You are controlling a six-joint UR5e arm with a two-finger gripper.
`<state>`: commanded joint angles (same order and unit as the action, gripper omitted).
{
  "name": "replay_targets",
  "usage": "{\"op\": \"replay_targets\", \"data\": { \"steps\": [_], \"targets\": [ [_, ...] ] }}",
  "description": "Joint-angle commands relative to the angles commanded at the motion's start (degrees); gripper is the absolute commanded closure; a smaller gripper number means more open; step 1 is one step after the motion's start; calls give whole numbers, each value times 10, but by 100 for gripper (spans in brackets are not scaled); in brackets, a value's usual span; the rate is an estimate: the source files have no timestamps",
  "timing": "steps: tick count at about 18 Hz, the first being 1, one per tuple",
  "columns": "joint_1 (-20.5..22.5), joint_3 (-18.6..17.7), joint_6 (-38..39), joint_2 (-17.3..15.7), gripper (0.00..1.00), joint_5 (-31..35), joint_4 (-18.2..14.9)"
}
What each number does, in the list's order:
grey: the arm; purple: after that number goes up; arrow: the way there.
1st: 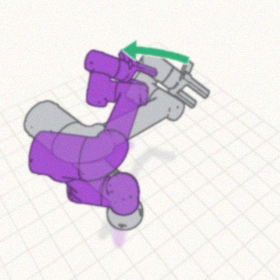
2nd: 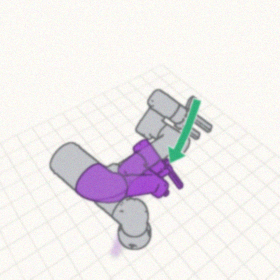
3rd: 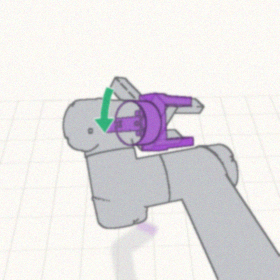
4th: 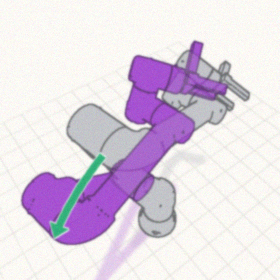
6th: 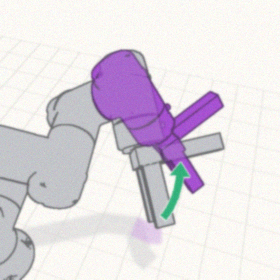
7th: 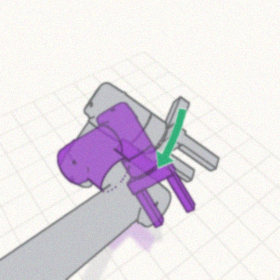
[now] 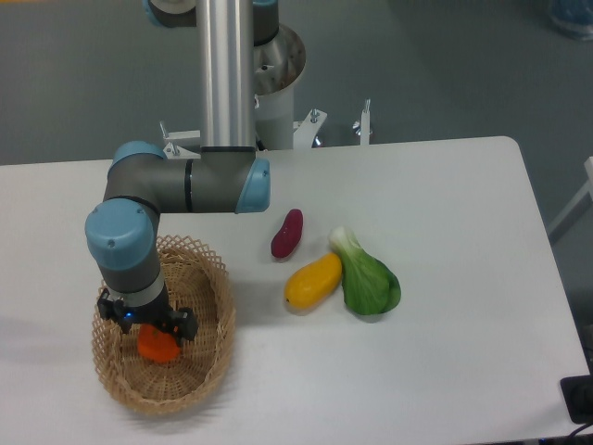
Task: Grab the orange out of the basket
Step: 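Close the gripper fingers around the orange, then lift the grasped orange up and out of the basket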
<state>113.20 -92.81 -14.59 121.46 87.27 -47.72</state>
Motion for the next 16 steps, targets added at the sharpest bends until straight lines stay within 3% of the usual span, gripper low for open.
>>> {"op": "replay_targets", "data": {
  "steps": [13, 15, 16],
  "targets": [
    [-4, 0, -2, 11, 0, 0, 1],
    [-4, 2, 0, 11, 8, 0, 0],
    [-4, 0, 0, 10, 20, 1, 0]
  ]
}}
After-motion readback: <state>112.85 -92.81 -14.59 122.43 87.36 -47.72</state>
